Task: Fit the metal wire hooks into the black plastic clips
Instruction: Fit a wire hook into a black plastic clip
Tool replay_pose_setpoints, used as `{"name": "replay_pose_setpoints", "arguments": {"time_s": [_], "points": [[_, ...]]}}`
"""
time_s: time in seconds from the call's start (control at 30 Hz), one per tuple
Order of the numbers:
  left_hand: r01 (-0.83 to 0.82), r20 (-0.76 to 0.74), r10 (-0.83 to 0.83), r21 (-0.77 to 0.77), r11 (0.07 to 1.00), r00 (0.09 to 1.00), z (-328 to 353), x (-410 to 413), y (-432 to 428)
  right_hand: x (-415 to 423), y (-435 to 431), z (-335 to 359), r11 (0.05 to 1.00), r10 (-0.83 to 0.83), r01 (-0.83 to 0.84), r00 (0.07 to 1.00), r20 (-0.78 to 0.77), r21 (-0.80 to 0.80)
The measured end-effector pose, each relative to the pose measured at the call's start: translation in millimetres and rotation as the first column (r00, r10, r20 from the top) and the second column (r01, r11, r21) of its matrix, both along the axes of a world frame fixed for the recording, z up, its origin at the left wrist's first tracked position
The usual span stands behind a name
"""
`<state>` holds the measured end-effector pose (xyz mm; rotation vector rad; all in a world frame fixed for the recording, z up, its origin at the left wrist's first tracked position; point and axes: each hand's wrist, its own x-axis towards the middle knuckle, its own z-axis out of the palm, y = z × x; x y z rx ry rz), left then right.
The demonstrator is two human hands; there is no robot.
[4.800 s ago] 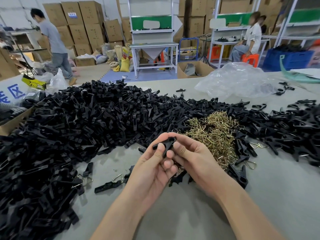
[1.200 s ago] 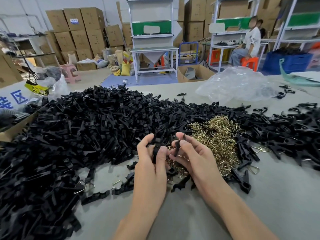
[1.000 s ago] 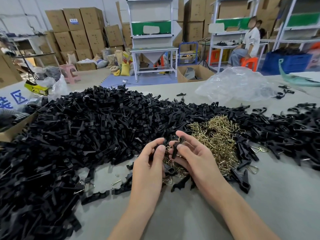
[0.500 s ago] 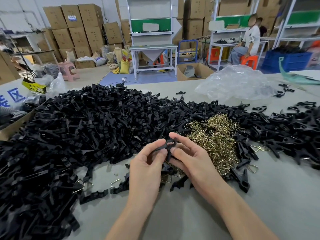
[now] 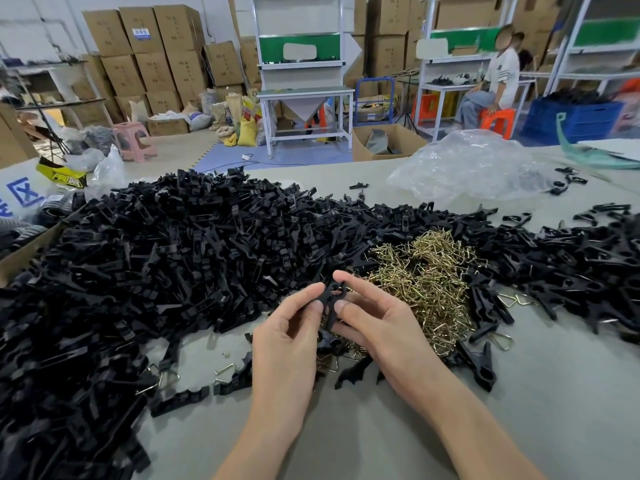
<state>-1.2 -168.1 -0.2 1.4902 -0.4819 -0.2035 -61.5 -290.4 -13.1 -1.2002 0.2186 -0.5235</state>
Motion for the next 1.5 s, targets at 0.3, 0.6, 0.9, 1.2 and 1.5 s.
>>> {"name": "replay_pose_setpoints", "arguments": {"time_s": [0.3, 0.6, 0.9, 1.2, 1.5], "points": [[0.023, 0.004, -0.023, 0.005, 1.000, 1.000, 0, -1, 1, -1, 0, 2, 0.999, 0.010, -0.011, 1.000, 0.011, 0.038], [-0.050, 0.242, 0.003, 0.188, 0.981, 0.970, -2, -1, 4, -2, -6, 5, 0.997, -0.077, 0.077, 0.996, 0.055, 0.002], [-0.347, 0.673, -0.320, 0.661, 0.666, 0.667, -20, 0, 1, -6, -20, 11, 0.920, -0.387, 0.374, 0.914, 0.120, 0.114], [-0.193, 0.719, -0.425, 0.604, 0.773, 0.550, -23, 2, -8, -3, -16, 11, 0.899, -0.436, 0.437, 0.894, 0.101, 0.007], [-0.194, 0.736, -0.402, 0.577, 0.793, 0.545, -18, -3, -14, -2, -16, 12, 0.900, -0.436, 0.437, 0.895, 0.096, 0.013]]}}
